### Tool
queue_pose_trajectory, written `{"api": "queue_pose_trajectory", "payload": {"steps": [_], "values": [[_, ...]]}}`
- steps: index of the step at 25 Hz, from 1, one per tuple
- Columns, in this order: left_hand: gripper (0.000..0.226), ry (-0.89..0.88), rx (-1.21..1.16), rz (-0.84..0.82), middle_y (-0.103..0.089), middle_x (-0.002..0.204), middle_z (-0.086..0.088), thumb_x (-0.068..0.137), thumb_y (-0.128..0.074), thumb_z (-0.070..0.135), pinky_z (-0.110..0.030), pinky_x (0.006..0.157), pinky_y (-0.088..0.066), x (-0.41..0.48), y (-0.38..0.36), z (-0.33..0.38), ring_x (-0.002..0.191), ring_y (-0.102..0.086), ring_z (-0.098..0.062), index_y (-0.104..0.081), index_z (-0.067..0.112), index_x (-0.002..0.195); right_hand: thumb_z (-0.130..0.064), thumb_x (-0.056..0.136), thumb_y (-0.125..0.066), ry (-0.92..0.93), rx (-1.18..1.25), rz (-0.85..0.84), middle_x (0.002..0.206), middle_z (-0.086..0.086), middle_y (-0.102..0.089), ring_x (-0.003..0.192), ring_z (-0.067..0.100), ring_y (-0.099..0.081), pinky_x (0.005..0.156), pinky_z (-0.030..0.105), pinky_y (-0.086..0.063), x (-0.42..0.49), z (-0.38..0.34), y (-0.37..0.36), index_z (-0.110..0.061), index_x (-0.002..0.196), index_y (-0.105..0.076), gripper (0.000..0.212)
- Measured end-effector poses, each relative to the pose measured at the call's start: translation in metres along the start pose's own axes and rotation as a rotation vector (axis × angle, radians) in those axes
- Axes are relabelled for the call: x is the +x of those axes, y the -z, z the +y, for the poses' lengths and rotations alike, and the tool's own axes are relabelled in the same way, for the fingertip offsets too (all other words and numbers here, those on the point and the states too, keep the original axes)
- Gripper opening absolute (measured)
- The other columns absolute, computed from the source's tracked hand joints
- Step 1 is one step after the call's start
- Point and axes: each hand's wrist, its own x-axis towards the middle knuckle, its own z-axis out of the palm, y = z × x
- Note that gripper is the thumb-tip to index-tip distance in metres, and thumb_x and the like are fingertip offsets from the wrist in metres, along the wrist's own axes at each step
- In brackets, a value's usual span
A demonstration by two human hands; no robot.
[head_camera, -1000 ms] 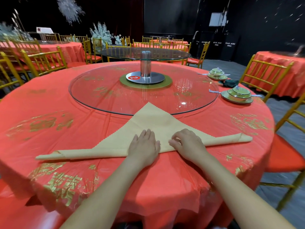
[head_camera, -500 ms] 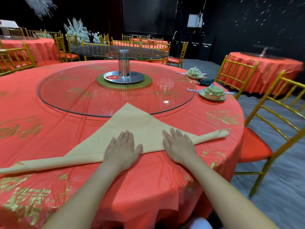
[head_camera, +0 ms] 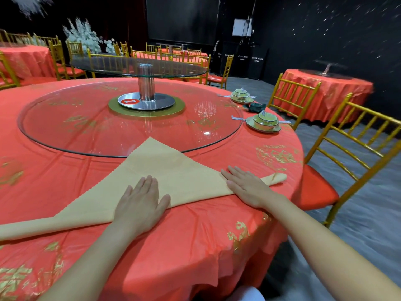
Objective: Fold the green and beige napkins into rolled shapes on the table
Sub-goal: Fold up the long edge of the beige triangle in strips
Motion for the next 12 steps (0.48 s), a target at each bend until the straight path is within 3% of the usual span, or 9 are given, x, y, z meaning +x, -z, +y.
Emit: {"api": "queue_pose_trajectory", "payload": {"steps": [4,7,12], "values": [[0.066,0.008,-0.001,-0.013,-0.002,0.159,-0.002,0.096,-0.017,0.052,-0.039,0.117,-0.006,-0.002,0.001,0.001,0.146,0.002,-0.015,-0.006,0.014,0.15,-0.067,0.084,0.007,-0.018,-0.017,-0.001,0.158,-0.008,0.002,0.144,0.006,0.007,0.117,0.034,0.004,-0.002,0.038,0.008,-0.043,0.145,0.0,0.066],[0.066,0.01,0.002,-0.014,-0.003,0.159,-0.002,0.097,-0.017,0.051,-0.038,0.117,-0.006,-0.004,0.002,0.002,0.146,0.002,-0.014,-0.007,0.014,0.15,-0.051,0.097,-0.006,-0.077,-0.023,0.017,0.158,-0.006,0.005,0.144,0.008,0.009,0.116,0.034,0.007,-0.003,0.06,0.01,-0.041,0.145,0.001,0.049],[0.067,0.022,0.013,-0.039,-0.001,0.159,-0.003,0.097,-0.017,0.051,-0.039,0.117,-0.005,-0.004,0.004,0.004,0.146,0.003,-0.015,-0.005,0.013,0.15,-0.042,0.101,-0.008,-0.114,-0.051,-0.002,0.158,-0.005,0.006,0.144,0.008,0.011,0.117,0.035,0.008,-0.003,0.061,0.014,-0.038,0.146,0.001,0.047]]}}
